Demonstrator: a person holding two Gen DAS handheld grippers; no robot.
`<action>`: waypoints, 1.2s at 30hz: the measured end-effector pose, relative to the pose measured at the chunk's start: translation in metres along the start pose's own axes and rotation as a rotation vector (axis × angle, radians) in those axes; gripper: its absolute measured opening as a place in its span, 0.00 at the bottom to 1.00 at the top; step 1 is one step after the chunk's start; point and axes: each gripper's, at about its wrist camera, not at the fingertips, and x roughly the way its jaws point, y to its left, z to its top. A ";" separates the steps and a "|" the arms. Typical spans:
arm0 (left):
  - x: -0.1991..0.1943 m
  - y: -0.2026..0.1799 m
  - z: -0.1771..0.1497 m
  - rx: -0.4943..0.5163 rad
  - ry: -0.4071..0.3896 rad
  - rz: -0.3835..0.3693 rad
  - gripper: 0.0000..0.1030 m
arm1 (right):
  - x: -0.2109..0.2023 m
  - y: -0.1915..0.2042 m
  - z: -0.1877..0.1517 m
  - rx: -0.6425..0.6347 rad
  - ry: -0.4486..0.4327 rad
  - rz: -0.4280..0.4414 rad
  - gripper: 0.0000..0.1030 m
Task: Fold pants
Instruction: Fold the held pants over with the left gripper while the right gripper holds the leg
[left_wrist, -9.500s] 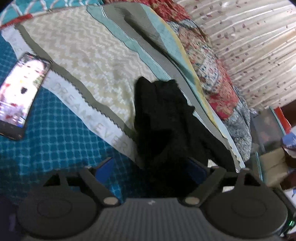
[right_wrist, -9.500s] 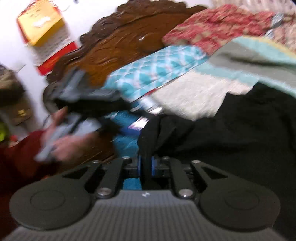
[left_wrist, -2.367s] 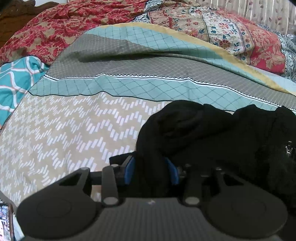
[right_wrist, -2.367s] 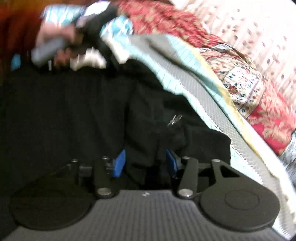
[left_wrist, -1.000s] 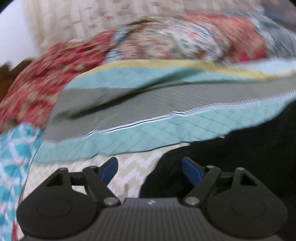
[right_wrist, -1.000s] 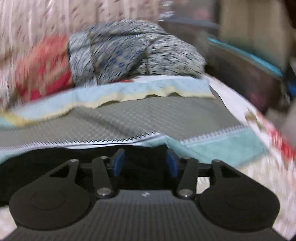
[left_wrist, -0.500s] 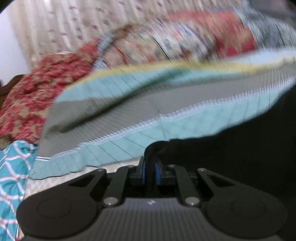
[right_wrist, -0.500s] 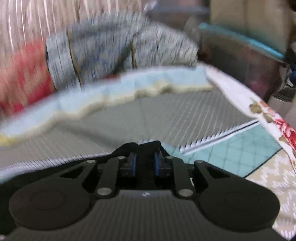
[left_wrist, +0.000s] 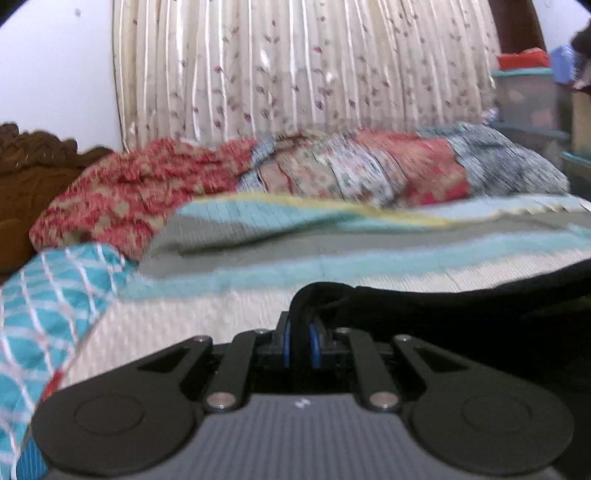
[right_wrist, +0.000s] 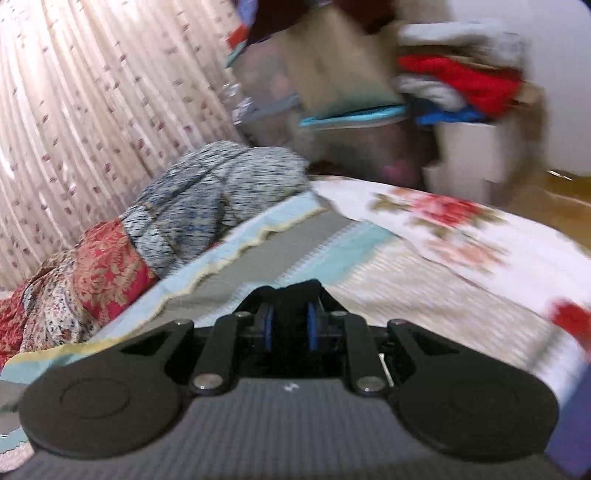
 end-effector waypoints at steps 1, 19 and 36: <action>-0.010 -0.003 -0.011 0.001 0.020 -0.010 0.09 | -0.008 -0.014 -0.009 0.014 0.004 -0.020 0.20; -0.092 0.066 -0.095 -0.368 0.149 -0.186 0.48 | -0.056 -0.091 -0.104 0.272 0.056 -0.350 0.67; 0.008 0.012 -0.096 -0.132 0.356 0.000 0.21 | -0.091 -0.123 -0.143 0.454 0.046 -0.230 0.68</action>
